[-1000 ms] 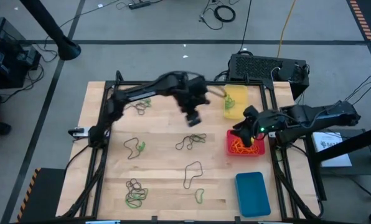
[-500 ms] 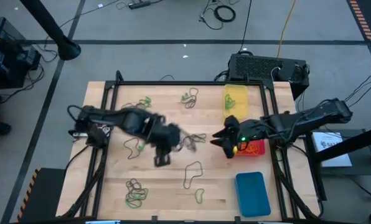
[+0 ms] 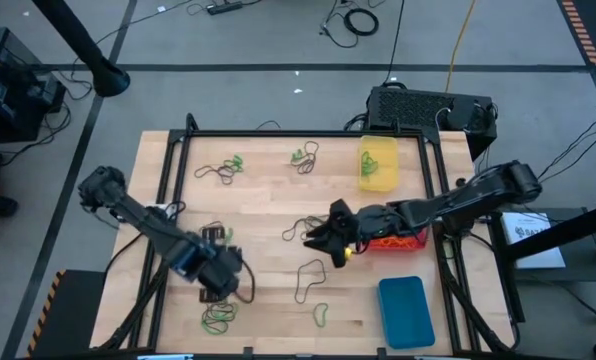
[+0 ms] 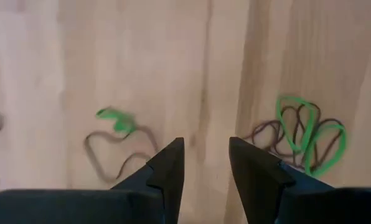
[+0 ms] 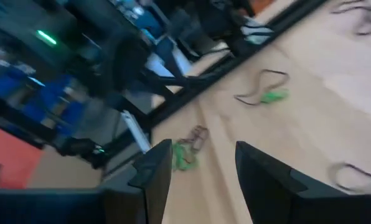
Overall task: Sort rubber bands into baskets
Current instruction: Put the green rubber band into the yellow bin
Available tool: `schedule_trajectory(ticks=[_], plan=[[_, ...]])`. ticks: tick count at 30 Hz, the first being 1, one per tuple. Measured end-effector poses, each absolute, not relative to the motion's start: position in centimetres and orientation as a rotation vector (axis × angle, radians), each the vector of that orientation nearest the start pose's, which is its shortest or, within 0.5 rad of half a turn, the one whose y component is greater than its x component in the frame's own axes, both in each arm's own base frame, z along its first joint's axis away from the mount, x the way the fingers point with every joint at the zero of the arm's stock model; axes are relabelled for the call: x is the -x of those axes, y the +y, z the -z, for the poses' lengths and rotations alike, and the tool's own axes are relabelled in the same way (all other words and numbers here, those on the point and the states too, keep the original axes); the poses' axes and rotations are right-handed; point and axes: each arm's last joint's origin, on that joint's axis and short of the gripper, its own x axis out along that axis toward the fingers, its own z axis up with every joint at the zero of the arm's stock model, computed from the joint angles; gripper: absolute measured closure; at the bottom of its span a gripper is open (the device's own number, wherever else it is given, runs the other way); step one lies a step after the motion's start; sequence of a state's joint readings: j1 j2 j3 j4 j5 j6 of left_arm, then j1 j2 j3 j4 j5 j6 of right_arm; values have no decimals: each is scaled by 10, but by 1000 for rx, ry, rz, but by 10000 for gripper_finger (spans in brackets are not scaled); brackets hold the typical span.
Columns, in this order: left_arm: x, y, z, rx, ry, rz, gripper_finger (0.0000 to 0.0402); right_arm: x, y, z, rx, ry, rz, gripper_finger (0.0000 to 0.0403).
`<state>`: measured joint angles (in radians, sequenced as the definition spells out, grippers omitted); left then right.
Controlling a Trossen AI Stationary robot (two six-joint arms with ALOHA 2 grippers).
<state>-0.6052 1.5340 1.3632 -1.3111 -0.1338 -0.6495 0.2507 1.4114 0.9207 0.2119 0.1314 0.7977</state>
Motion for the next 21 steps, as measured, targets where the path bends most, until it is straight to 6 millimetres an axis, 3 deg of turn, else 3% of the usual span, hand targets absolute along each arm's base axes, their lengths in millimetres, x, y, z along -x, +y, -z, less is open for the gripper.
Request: schedule_trajectory(ticks=[9, 15, 21], plan=[[-211, -181, -198, -33, 1279, 53, 267, -321, 96, -265, -816, 234, -89, 234], [-208, -189, -175, 26, 1260, 99, 267, -319, 98, -268, -821, 231, -100, 234], [-203, -213, -160, 22, 1257, 219, 267, -318, 99, -269, -809, 244, -136, 234]])
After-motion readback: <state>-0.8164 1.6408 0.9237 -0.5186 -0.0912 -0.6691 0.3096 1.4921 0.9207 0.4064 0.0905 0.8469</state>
